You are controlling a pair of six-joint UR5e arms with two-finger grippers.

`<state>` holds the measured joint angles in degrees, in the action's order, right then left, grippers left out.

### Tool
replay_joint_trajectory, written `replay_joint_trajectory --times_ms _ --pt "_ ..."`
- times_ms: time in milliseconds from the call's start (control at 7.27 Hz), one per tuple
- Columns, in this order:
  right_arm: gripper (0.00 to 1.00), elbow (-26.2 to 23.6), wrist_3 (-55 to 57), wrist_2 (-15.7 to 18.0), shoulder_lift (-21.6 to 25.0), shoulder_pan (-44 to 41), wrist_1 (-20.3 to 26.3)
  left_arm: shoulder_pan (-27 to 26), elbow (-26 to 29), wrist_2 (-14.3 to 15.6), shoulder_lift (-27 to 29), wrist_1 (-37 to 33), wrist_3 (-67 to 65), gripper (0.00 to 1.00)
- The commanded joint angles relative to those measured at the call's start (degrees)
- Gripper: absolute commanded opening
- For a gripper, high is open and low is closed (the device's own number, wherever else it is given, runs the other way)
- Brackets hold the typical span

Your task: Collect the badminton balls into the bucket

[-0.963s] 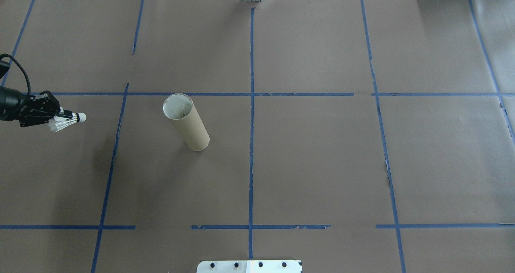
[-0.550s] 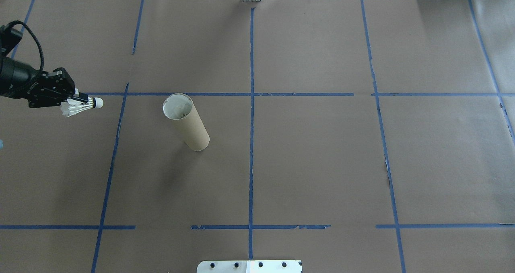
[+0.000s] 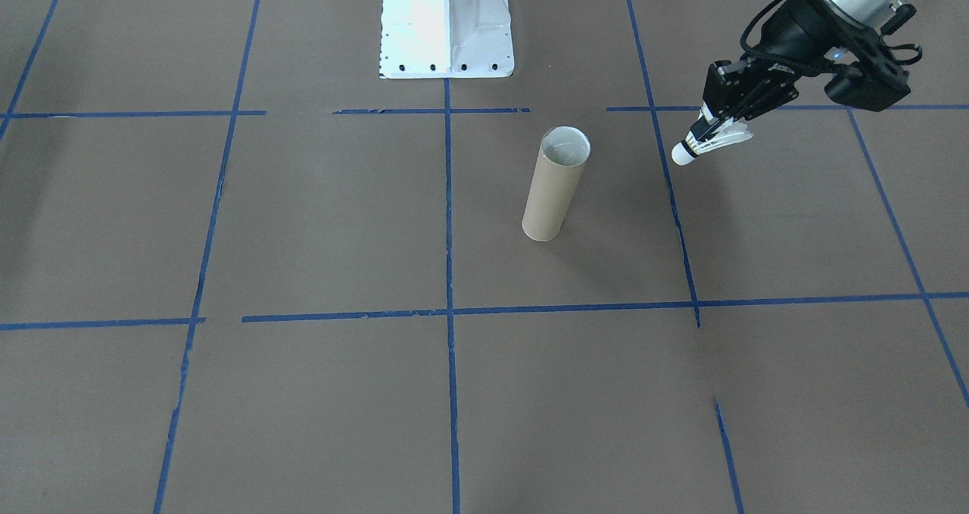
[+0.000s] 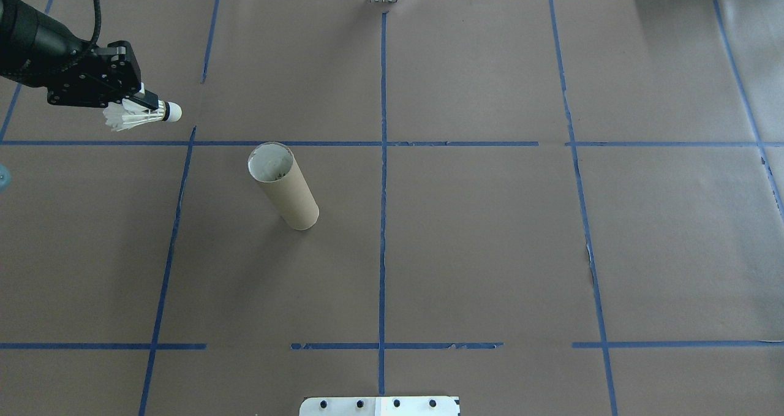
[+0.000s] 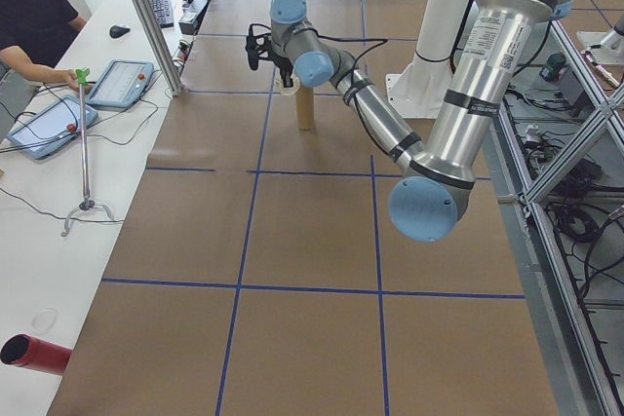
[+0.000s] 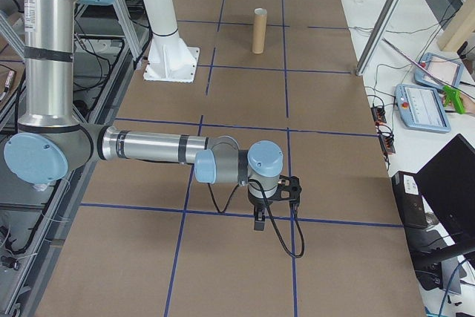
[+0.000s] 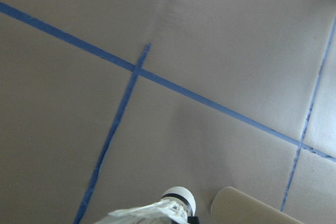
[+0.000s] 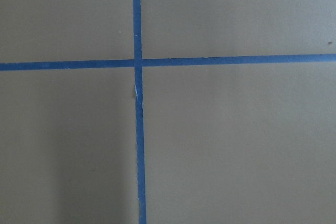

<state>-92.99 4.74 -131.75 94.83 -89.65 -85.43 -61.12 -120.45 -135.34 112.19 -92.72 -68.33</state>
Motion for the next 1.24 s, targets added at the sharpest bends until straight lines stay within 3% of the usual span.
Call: replay_joint_trajectory --times_ms 0,138,275,413,550,826,1101 --pt "1.0 0.0 0.0 0.0 0.0 0.0 0.0 1.0 -4.2 8.1 13.7 25.8 8.3 0.0" --pt "1.0 0.0 0.0 0.0 0.0 0.0 0.0 3.4 -4.9 9.9 16.9 30.7 9.7 0.0" --pt "1.0 0.0 0.0 0.0 0.0 0.0 0.0 7.6 -4.8 13.5 20.5 36.0 9.7 0.0" --pt "1.0 0.0 0.0 0.0 0.0 0.0 0.0 12.7 -4.4 20.0 25.5 43.3 9.8 0.0" --pt "1.0 0.0 0.0 0.0 0.0 0.0 0.0 15.7 -3.4 23.2 29.4 47.8 10.0 0.0" --pt "1.0 0.0 0.0 0.0 0.0 0.0 0.0 19.5 2.5 28.9 31.6 48.5 13.4 0.0" --pt "1.0 0.0 0.0 0.0 0.0 0.0 0.0 20.9 4.4 33.2 31.8 49.6 16.9 0.0"
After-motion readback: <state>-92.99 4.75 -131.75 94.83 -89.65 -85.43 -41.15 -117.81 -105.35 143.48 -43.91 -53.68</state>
